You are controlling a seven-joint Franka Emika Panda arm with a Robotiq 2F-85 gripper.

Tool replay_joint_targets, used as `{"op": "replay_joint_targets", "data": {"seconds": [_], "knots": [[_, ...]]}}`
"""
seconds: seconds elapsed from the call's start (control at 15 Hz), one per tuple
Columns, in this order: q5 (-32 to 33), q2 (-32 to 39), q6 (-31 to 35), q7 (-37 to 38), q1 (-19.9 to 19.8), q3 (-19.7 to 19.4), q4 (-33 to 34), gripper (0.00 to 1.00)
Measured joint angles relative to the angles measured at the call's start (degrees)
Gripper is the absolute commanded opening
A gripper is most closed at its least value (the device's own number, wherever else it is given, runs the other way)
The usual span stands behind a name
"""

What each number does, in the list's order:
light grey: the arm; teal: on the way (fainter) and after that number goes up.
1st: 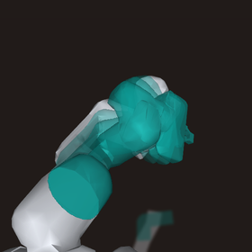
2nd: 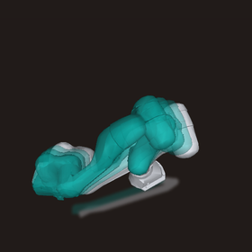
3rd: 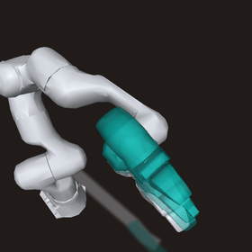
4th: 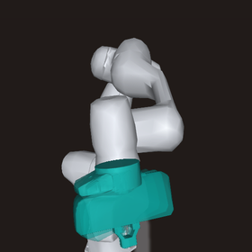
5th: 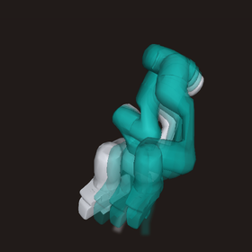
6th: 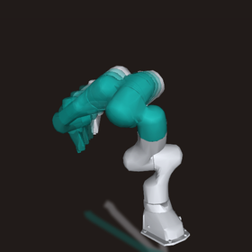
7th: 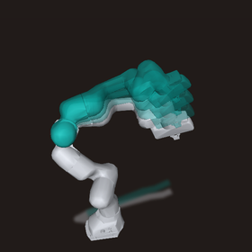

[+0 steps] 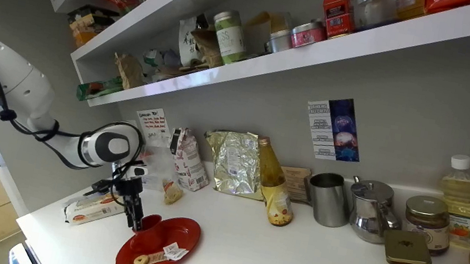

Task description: Put the cup on the countertop

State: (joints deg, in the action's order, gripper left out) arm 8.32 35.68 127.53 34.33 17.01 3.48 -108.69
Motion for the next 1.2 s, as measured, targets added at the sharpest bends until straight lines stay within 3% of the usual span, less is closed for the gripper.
{"op": "replay_joint_targets", "data": {"seconds": [0.2, 0.27, 0.4, 0.93, 1.2], "knots": [[-0.3, 0.4, 0.1, 0.0, 0.0, 0.0, 0.0, 1.00], [-0.4, 0.5, 0.1, 0.0, 0.0, 0.0, 0.0, 0.75], [-0.5, 0.6, 0.1, 0.0, 0.0, 0.0, 0.0, 0.67], [-0.4, 0.9, 0.1, 0.0, 0.3, -0.1, 0.0, 0.04], [-0.2, 0.8, 0.1, 0.0, 0.5, -0.3, 0.0, 0.00]]}}
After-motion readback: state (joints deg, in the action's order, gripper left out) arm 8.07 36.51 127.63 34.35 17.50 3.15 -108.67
